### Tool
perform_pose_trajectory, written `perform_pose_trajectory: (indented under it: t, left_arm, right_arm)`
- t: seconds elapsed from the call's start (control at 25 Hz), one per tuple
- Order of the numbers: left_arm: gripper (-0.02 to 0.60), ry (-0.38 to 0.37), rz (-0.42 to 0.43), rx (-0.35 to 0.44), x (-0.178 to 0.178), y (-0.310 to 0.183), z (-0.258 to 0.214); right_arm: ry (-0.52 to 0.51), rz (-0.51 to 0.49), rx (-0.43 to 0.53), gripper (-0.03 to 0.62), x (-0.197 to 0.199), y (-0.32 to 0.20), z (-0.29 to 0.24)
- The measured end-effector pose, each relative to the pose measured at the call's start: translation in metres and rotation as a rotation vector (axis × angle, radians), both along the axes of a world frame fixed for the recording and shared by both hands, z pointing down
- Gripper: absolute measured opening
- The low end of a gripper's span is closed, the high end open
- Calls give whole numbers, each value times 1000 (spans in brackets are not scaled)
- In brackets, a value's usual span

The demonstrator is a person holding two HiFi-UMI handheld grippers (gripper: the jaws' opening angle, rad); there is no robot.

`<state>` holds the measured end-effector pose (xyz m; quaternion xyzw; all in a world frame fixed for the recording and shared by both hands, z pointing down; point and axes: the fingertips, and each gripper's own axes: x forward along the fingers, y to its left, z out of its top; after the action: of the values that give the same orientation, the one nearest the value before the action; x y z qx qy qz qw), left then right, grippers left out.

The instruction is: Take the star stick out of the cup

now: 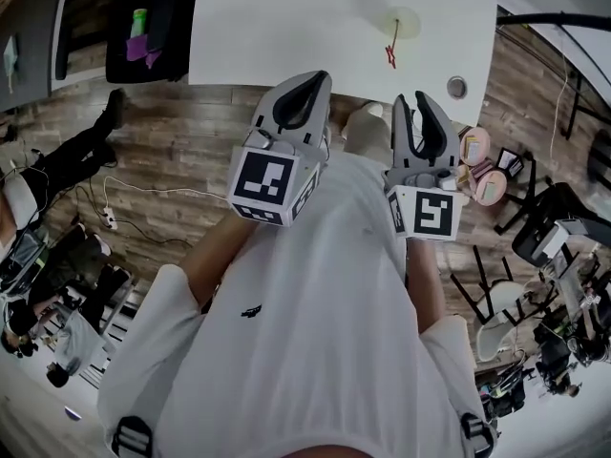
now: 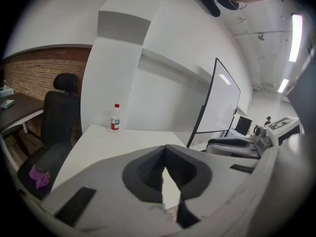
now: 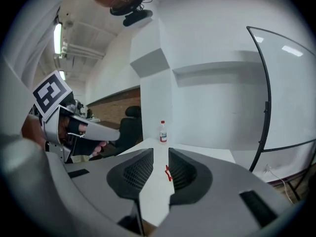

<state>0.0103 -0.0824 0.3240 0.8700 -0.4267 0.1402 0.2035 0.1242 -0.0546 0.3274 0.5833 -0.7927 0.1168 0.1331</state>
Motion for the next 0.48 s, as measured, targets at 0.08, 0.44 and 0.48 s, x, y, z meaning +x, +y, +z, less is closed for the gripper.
perform_pose_trajectory:
  t: [0.08,0.44,0.48]
  left_arm:
    - [-5,-3,-11,-11,-1,-2,5]
    - [-5,-35,-21,-54,-9,-9,31]
    - [-5,-40,-21,-58,-11,-11,35]
  right_arm:
    - [8,-24,-14,80,-4,-6,11]
    - [24,-68,-39,89,-17,-32,38]
    - [29,-75,-42,94,-19,-34,41]
